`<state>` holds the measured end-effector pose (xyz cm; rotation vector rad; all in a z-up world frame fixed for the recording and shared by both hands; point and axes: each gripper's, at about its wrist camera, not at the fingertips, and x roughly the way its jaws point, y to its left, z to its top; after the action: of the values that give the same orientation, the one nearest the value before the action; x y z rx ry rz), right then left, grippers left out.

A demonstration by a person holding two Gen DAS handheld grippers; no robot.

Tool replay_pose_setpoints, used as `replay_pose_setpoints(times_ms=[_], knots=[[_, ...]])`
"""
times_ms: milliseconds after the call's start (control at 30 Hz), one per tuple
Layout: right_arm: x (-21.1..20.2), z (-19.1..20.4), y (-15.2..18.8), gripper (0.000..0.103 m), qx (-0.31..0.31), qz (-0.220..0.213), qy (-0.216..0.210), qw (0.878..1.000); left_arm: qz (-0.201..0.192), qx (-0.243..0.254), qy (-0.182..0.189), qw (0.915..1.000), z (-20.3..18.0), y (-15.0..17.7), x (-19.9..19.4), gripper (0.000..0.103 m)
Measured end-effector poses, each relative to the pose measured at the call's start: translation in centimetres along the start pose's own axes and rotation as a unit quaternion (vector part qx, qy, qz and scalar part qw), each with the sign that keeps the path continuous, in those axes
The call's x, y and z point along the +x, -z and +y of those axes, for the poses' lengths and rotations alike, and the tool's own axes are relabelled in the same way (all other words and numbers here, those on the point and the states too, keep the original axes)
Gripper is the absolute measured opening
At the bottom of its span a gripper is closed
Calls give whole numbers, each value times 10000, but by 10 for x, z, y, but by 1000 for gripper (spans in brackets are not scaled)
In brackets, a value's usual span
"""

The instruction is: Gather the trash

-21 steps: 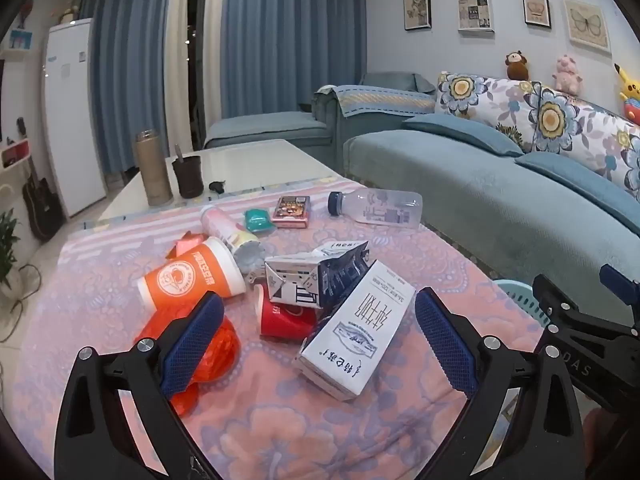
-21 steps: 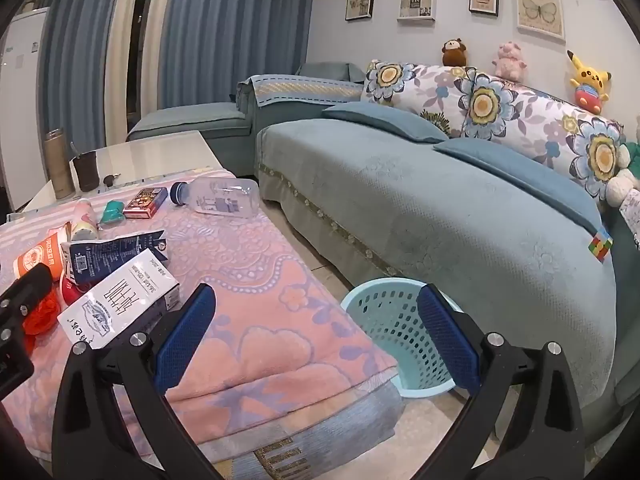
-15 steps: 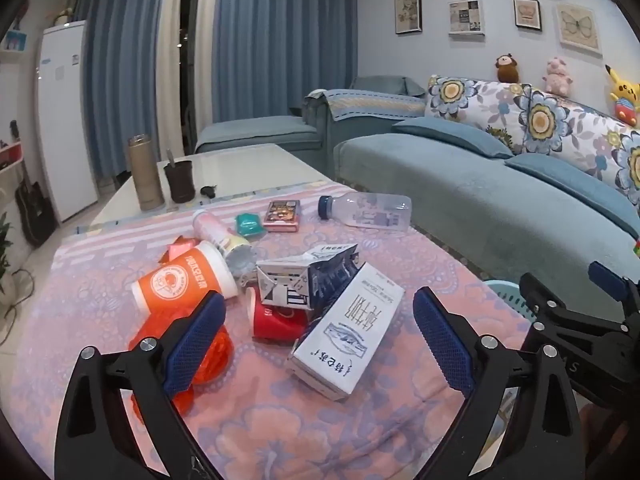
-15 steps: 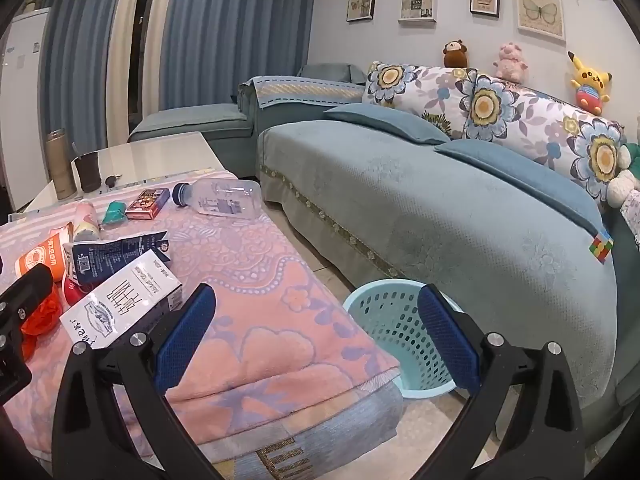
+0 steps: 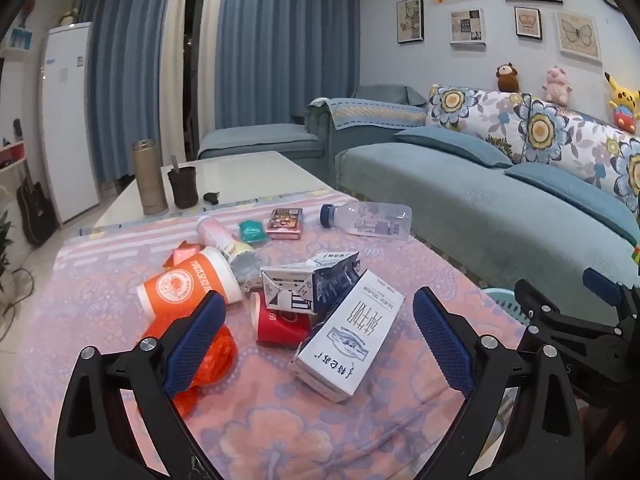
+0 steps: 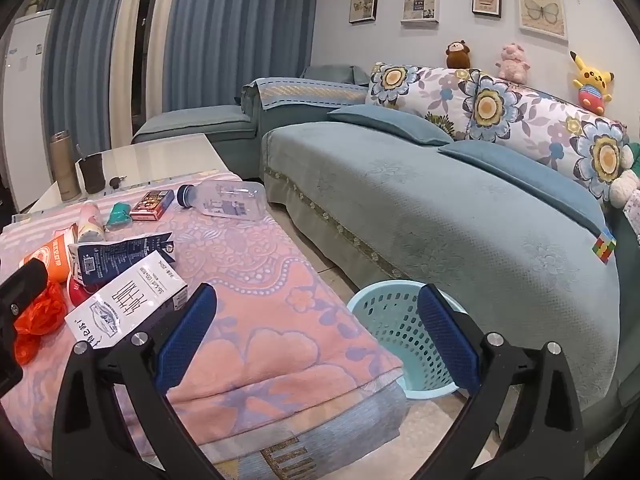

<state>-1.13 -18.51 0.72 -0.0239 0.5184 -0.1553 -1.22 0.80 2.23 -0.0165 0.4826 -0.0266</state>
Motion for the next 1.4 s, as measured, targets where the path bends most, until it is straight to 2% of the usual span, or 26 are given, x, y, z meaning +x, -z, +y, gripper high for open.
replay_pose_setpoints(times_ms=[233,300,567,1400], knots=[[3,2,1,96,12,35,-75,10000,-11,-36,-23,10000,10,-12,3,92],[2,1,1,96,45,27,-96,9999,-69,-21,-61,10000,0,4,0,92],[-3,4,2,96,-14,-83,-235,9997,-120,-37,-53,9999,3,-1,1,92],[-6,15,1,96,-192,-106,-197,9996,-209,-296,-2,9993,19,10,0,92]])
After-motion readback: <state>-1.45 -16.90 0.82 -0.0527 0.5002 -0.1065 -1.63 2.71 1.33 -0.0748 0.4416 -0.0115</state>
